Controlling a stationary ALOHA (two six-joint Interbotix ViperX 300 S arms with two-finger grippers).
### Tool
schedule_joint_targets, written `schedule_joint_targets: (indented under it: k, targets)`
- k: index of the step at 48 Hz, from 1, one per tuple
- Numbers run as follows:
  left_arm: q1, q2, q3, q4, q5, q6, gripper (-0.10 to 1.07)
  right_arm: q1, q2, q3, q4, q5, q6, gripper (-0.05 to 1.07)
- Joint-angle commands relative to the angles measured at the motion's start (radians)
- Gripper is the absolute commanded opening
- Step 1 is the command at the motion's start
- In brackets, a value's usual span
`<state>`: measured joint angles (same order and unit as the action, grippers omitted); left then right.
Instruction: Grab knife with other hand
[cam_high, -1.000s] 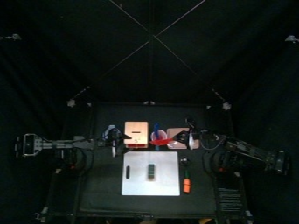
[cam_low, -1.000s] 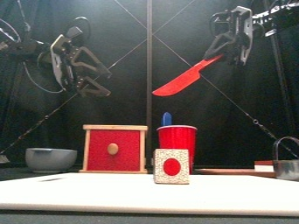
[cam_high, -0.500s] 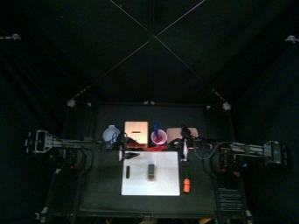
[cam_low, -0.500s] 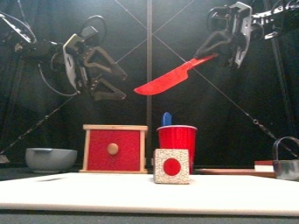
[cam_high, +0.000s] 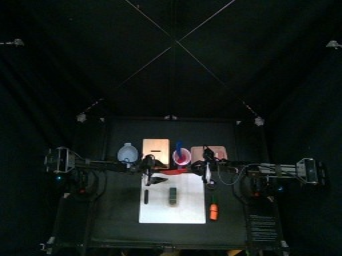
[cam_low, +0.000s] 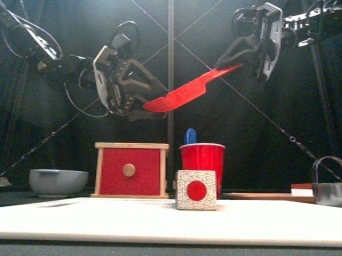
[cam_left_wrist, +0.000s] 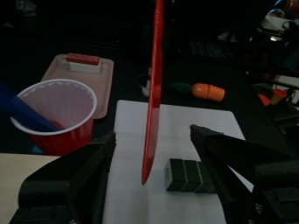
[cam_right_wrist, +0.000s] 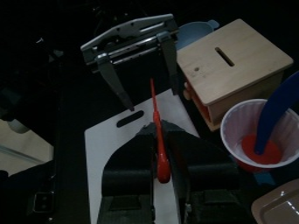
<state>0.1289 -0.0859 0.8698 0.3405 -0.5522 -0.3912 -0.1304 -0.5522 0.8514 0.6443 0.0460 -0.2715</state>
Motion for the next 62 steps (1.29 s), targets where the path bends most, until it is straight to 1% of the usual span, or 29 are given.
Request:
schedule_joint_targets:
  k: [1, 6, 21, 28, 39, 43, 55, 62]
  targets:
    - [-0.003, 0.0, -0.038, 0.002, -0.009, 0.002, 0.96, 0.011, -0.006, -0.02, 0.003, -0.014, 0.0, 0.45]
    - [-0.002, -0.002, -0.041, 0.002, -0.009, 0.0, 0.92, 0.017, -0.006, -0.017, 0.003, -0.015, 0.0, 0.45]
    - [0.0, -0.009, -0.035, 0.0, -0.005, 0.0, 0.72, 0.032, 0.0, -0.011, 0.011, -0.015, 0.0, 0.45]
    - [-0.003, -0.009, -0.035, 0.0, -0.003, 0.0, 0.61, 0.035, 0.006, -0.011, 0.012, -0.017, 0.0, 0.45]
    - [-0.003, -0.009, -0.034, 0.0, 0.032, 0.0, 0.45, 0.04, 0.008, -0.012, 0.012, -0.017, 0.0, 0.45]
    - [-0.008, -0.014, -0.034, 0.003, 0.04, 0.0, 0.43, 0.054, 0.011, -0.003, 0.005, -0.009, -0.003, 0.45]
    - [-0.028, -0.038, -0.015, 0.018, 0.071, 0.0, 0.42, 0.095, 0.052, 0.035, -0.006, 0.048, -0.002, 0.45]
    - [-0.035, -0.054, -0.018, 0.02, 0.071, 0.002, 0.42, 0.098, 0.087, 0.021, -0.006, 0.087, -0.002, 0.47]
